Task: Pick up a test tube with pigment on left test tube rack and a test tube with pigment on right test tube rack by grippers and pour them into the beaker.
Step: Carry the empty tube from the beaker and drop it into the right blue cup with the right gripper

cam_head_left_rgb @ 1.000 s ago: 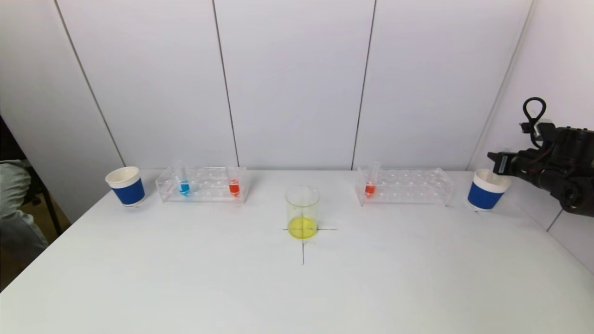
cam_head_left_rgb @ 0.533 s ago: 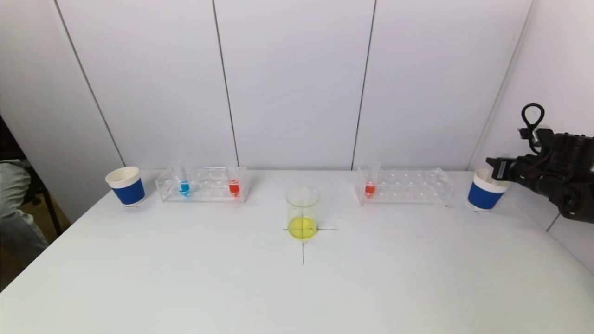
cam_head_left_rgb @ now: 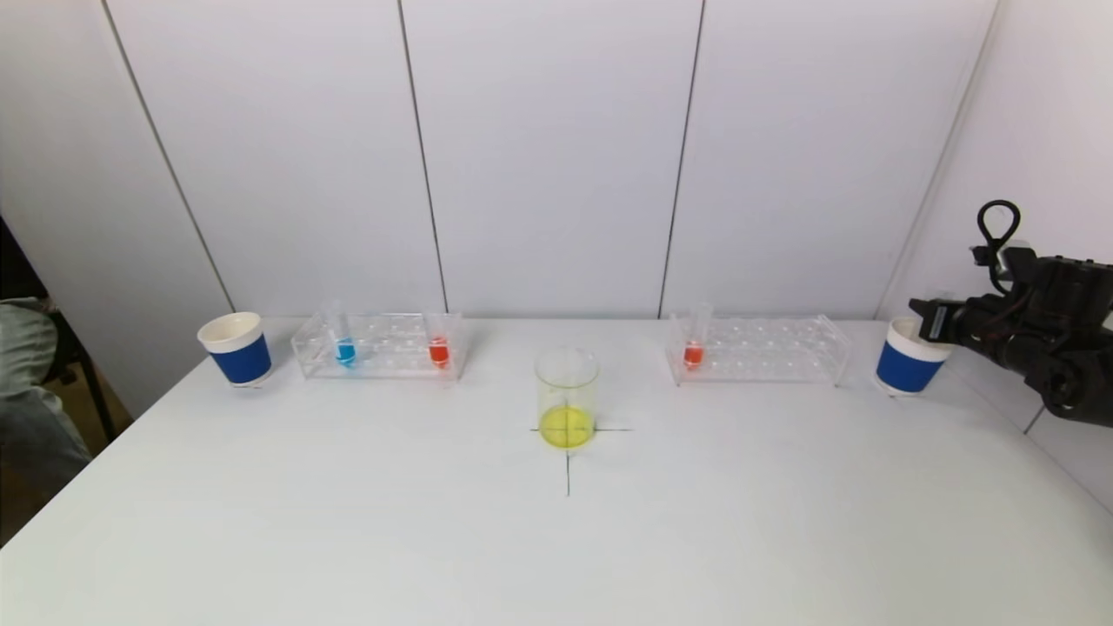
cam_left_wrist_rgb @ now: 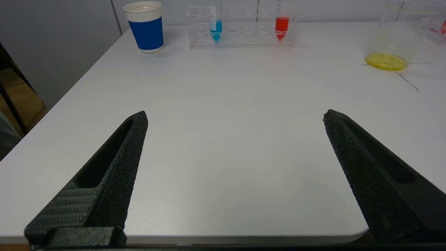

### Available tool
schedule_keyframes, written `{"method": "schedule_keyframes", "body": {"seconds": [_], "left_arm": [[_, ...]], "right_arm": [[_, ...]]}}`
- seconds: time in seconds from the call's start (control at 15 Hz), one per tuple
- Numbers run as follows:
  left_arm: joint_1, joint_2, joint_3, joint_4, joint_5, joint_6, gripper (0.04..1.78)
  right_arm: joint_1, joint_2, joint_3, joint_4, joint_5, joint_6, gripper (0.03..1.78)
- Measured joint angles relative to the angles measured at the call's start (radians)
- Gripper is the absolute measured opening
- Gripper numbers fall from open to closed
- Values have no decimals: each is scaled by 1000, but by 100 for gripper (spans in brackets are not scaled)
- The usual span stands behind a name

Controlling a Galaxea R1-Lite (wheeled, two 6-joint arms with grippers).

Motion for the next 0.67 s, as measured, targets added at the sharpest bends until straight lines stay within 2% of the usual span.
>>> {"method": "schedule_keyframes", "body": {"seconds": [0.47, 0.67], "left_arm": [[0, 0, 0, 0, 0, 0, 176], [0, 0, 0, 0, 0, 0, 176]], "right_arm": [[0, 1, 1, 0, 0, 2, 50], [0, 1, 4, 0, 0, 1, 65]]}}
